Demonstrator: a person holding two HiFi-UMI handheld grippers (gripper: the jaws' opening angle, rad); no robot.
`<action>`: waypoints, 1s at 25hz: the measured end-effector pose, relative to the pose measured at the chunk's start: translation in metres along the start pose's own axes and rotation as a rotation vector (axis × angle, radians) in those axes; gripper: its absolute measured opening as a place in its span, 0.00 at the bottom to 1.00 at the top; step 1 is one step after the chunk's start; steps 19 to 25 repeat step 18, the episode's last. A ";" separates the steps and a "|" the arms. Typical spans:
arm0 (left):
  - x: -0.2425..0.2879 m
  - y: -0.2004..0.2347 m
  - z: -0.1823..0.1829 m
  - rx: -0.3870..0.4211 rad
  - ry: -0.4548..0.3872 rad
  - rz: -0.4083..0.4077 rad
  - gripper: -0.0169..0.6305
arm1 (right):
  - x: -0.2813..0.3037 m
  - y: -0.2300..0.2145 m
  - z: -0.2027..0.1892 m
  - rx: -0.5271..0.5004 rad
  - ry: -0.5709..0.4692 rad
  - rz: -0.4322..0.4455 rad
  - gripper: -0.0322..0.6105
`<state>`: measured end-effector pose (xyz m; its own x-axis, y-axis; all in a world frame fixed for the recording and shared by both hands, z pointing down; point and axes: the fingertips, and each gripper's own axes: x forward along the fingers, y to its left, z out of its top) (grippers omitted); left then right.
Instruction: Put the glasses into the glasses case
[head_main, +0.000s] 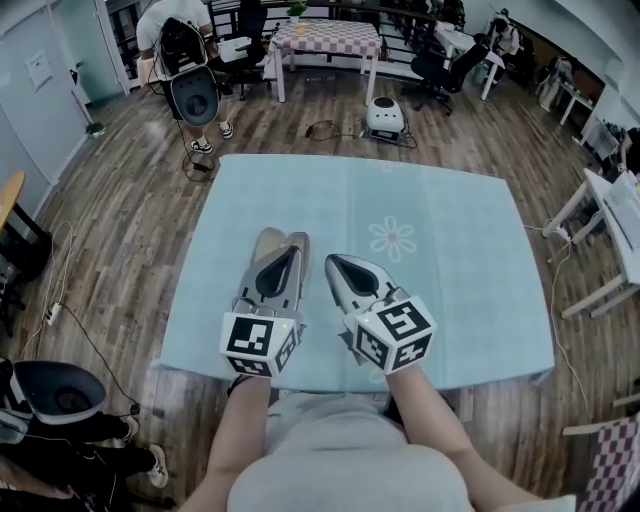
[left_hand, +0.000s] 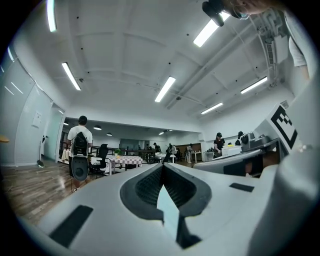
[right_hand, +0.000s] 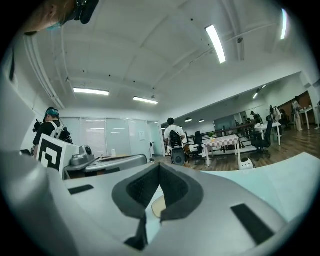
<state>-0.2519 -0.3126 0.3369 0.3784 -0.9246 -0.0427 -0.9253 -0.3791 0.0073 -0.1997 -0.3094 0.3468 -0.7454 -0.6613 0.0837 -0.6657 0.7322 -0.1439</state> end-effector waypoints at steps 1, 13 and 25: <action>0.001 -0.002 0.000 0.001 0.001 -0.004 0.04 | -0.001 0.000 0.001 -0.005 -0.012 0.003 0.06; 0.002 -0.006 0.007 0.007 -0.011 -0.025 0.04 | -0.002 0.006 0.011 -0.035 -0.055 0.000 0.06; 0.000 -0.008 0.009 0.010 -0.020 -0.030 0.04 | -0.005 0.005 0.012 -0.039 -0.060 -0.014 0.06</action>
